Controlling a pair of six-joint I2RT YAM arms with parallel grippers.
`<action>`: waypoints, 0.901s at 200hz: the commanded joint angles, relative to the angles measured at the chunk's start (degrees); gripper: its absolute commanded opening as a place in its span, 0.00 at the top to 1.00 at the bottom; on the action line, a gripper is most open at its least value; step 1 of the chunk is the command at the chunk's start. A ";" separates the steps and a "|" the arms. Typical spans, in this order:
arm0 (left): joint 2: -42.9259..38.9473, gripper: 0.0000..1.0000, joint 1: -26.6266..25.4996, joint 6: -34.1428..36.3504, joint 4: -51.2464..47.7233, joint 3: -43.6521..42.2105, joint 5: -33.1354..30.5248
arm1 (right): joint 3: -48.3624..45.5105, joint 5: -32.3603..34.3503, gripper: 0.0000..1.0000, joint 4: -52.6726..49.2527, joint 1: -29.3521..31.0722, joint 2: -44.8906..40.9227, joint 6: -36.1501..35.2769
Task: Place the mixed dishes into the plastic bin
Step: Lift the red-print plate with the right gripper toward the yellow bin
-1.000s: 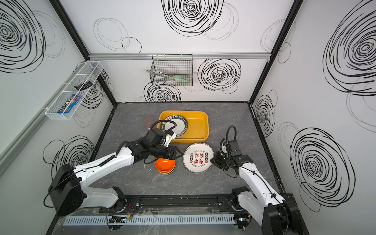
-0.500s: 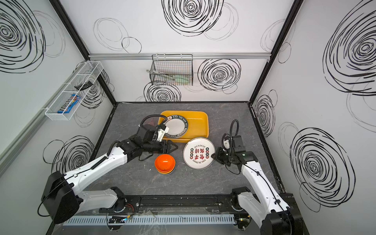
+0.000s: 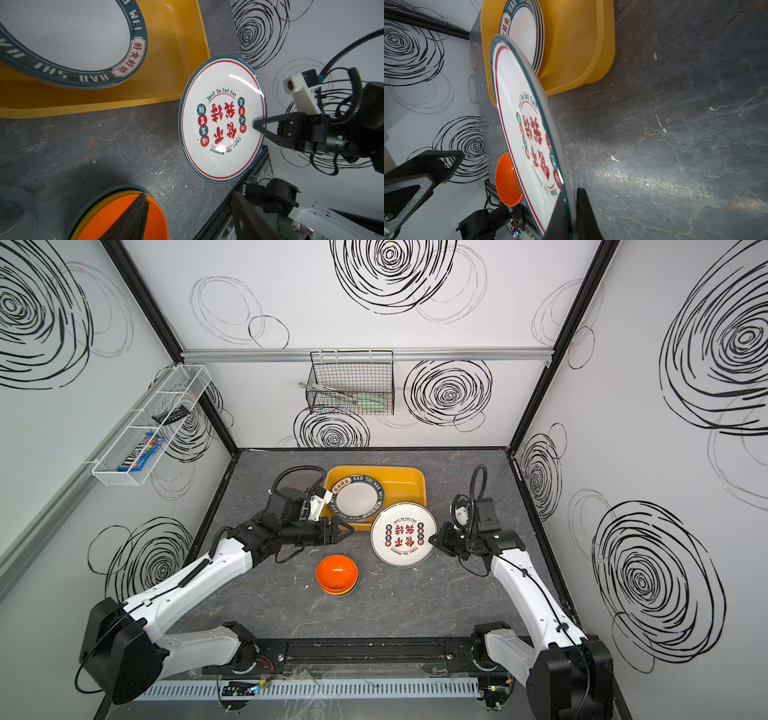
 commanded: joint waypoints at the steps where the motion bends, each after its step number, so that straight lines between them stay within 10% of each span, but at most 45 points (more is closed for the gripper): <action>1: -1.90 0.31 1.58 1.07 0.61 -0.08 0.87 | 4.19 -2.15 1.00 5.77 -0.37 2.44 -0.04; 180: 0.79 0.28 7.42 1.78 0.44 2.25 2.88 | 24.19 0.64 1.00 13.90 5.20 30.36 5.59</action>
